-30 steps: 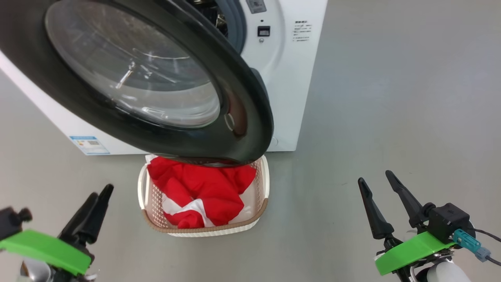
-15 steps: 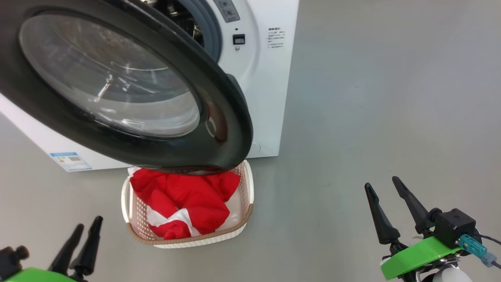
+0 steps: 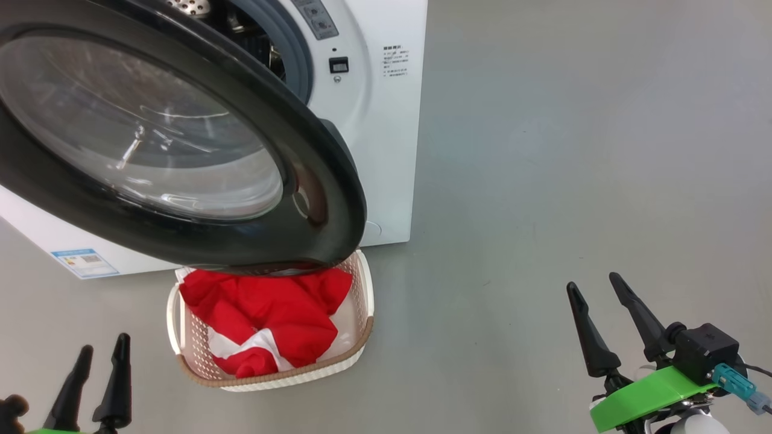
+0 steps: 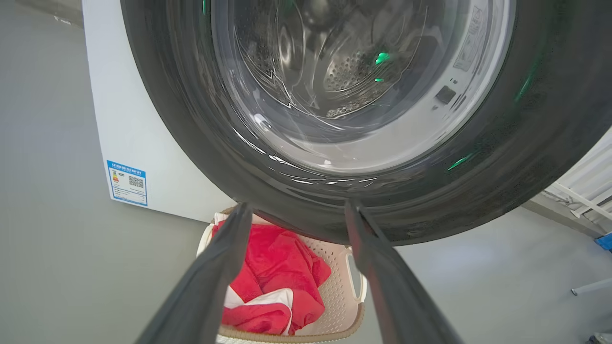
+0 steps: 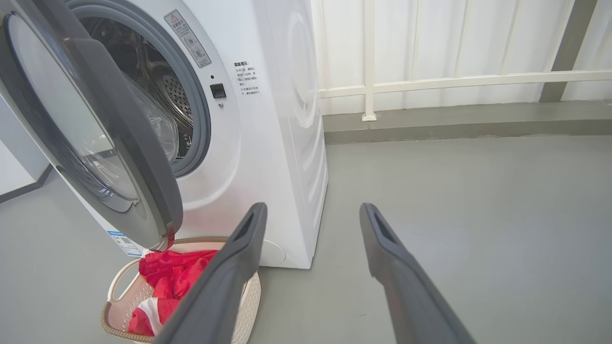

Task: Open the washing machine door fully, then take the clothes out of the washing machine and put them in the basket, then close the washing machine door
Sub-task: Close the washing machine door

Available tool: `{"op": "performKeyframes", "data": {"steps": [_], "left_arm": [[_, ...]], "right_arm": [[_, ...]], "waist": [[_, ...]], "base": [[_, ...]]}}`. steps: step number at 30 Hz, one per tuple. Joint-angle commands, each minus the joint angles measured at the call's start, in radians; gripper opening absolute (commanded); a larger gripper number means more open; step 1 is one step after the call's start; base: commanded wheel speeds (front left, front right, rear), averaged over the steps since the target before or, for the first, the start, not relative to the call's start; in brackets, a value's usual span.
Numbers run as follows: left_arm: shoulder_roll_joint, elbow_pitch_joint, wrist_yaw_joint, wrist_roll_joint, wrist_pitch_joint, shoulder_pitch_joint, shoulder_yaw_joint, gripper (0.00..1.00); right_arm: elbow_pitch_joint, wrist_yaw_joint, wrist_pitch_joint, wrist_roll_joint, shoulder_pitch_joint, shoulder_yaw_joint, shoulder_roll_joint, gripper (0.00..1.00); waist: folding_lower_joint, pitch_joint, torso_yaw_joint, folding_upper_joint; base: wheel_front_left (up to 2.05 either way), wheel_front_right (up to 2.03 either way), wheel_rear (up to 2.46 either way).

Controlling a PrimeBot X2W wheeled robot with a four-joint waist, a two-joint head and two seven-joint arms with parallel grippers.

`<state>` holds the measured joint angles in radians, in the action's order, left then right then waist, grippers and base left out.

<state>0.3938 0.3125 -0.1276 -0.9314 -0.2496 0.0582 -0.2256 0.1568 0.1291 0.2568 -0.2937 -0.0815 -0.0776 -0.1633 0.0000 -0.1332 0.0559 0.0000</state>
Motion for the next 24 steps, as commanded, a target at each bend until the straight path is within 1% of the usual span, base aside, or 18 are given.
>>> {"op": "performKeyframes", "data": {"steps": [1,4,8,13,14,16,19,24], "left_arm": [[0.018,-0.028,-0.003,0.039,-0.012,0.007,0.063,1.0],[-0.028,-0.056,-0.003,0.11,-0.012,-0.007,0.126,1.0],[-0.079,-0.095,-0.003,0.232,-0.012,-0.024,0.193,1.0],[-0.147,-0.148,-0.003,0.391,-0.012,-0.048,0.263,1.0],[-0.173,-0.166,-0.003,0.443,-0.012,-0.057,0.287,1.0],[-0.192,-0.177,-0.003,0.493,-0.012,-0.067,0.3,1.0],[-0.228,-0.191,-0.003,0.526,-0.012,-0.079,0.328,1.0],[-0.256,-0.194,-0.003,0.556,-0.012,-0.093,0.343,1.0]], "right_arm": [[-0.028,0.002,0.005,-0.002,-0.004,-0.013,-0.011,1.0],[-0.032,0.002,0.005,-0.001,-0.007,-0.009,-0.01,1.0],[-0.035,0.002,0.005,0.001,-0.01,-0.005,-0.008,1.0],[-0.034,0.002,0.005,0.003,-0.016,-0.004,-0.004,1.0],[-0.033,0.002,0.005,0.003,-0.019,-0.005,-0.004,1.0],[-0.032,0.002,0.005,0.003,-0.021,-0.006,-0.004,1.0],[-0.03,0.002,0.005,0.003,-0.021,-0.006,-0.003,1.0],[-0.031,0.002,0.005,0.005,-0.021,-0.002,-0.002,1.0]], "waist": [[0.0,-0.004,0.001,0.0],[0.0,-0.012,0.001,0.0],[0.0,-0.019,0.0,0.0],[0.0,-0.025,0.001,0.0],[0.0,-0.026,0.002,0.0],[0.0,-0.026,0.003,0.0],[0.0,-0.024,0.004,0.0],[0.0,-0.022,0.001,0.0]], "base": [[0.0,0.0,0.0],[0.0,0.0,0.0],[0.0,0.0,0.0],[0.0,0.0,0.0],[0.0,0.0,0.0],[0.0,0.0,0.0],[0.0,0.0,0.0],[0.0,0.0,0.0]]}}
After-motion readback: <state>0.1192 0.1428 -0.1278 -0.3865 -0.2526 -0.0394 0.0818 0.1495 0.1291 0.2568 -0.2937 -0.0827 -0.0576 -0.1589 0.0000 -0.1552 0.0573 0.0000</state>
